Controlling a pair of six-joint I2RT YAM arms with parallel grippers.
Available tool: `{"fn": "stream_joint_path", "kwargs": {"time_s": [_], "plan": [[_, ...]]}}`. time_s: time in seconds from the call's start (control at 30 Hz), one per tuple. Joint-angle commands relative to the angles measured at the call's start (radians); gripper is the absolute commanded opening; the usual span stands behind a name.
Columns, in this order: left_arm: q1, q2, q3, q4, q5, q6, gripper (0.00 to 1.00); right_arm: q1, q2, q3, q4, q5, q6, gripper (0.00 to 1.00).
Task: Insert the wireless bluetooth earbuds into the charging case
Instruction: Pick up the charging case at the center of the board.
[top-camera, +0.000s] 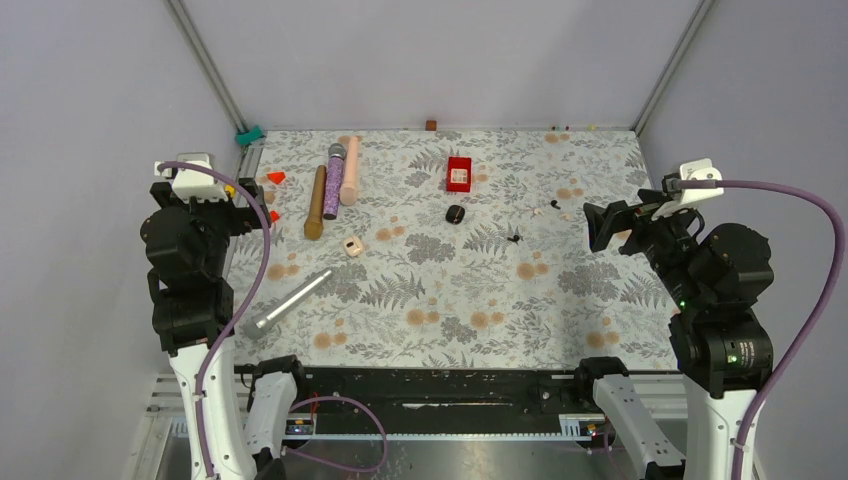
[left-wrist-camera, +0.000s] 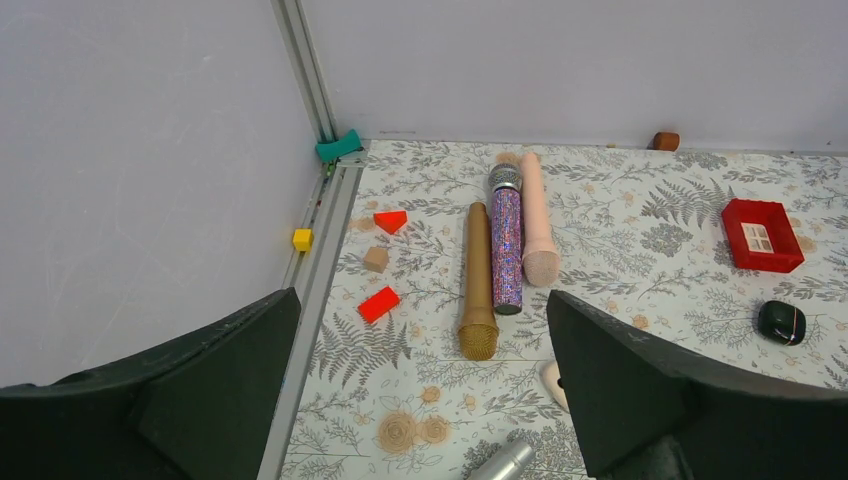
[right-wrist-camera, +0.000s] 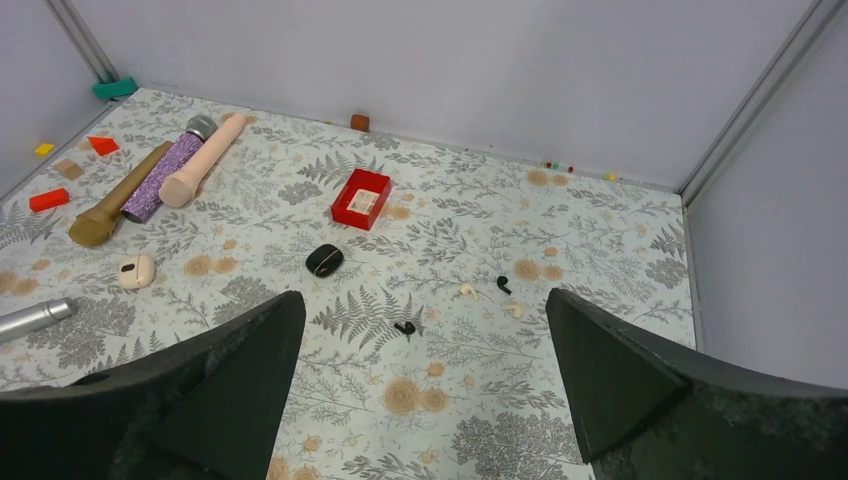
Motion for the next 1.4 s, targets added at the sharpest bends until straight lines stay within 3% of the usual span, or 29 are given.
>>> {"fn": "stream_joint_path", "kwargs": {"time_s": [0.0,0.3,0.77,1.37], "plan": [[0.008,0.001,0.016,0.055,0.016,-0.003,0.99,0.009,0.006,-0.005,0.040,-0.041,0.010,0.99],[0.008,-0.002,-0.019,0.079,0.017,0.029,0.99,0.009,0.004,-0.044,0.058,-0.076,-0.048,0.99],[0.005,0.027,-0.059,0.055,0.201,0.102,0.99,0.009,0.000,-0.071,0.075,-0.090,-0.072,0.99],[-0.245,0.270,0.021,-0.006,-0.108,0.205,0.99,0.009,-0.002,-0.122,0.131,-0.082,-0.081,0.99]]}}
